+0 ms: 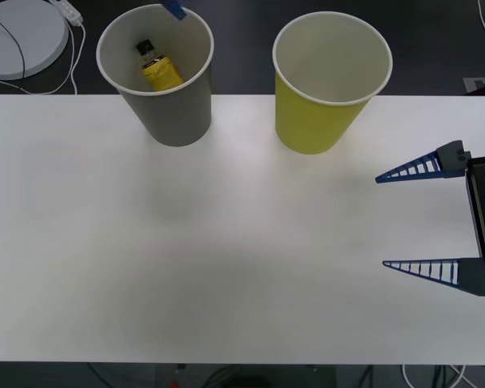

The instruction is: Put the can into the green bin and the plastic bottle into the gray bin

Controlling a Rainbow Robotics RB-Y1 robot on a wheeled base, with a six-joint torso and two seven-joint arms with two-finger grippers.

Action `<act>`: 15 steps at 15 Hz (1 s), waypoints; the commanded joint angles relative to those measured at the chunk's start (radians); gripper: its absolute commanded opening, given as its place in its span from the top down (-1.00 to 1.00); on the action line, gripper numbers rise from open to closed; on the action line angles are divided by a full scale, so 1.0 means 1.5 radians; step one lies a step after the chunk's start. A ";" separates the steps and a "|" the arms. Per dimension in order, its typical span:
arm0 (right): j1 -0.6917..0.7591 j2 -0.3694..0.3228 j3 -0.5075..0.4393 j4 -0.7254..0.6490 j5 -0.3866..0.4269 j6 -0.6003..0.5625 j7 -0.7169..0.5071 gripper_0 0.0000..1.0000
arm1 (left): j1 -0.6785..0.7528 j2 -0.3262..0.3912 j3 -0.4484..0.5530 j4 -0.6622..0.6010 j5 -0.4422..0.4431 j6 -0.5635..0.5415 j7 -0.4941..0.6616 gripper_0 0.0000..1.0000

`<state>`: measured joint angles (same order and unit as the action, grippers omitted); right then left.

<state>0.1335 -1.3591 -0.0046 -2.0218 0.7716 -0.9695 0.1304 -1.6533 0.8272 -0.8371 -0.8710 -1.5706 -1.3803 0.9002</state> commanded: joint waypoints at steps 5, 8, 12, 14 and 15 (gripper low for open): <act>0.000 0.000 0.000 0.000 0.000 0.000 0.000 -1.00 | 0.101 0.178 0.000 -0.251 0.061 0.010 -0.004 -1.00; 0.000 0.000 0.000 0.000 0.000 0.000 0.000 -1.00 | 0.141 0.248 0.000 -0.337 0.086 0.034 -0.007 -1.00; 0.000 0.000 0.000 0.000 0.000 0.000 0.000 -1.00 | 0.214 0.324 0.002 -0.383 0.198 0.093 -0.069 -1.00; 0.000 0.000 0.000 0.000 0.000 0.000 0.000 -1.00 | 0.260 0.352 0.002 -0.385 0.281 0.118 -0.122 -1.00; 0.000 0.000 0.000 0.000 0.000 0.000 0.000 -1.00 | 0.280 0.364 0.002 -0.385 0.313 0.128 -0.159 -1.00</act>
<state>0.1335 -1.3591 -0.0046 -2.0218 0.7716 -0.9695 0.1304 -1.2688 1.3516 -0.8350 -1.4478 -1.1571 -1.2056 0.7213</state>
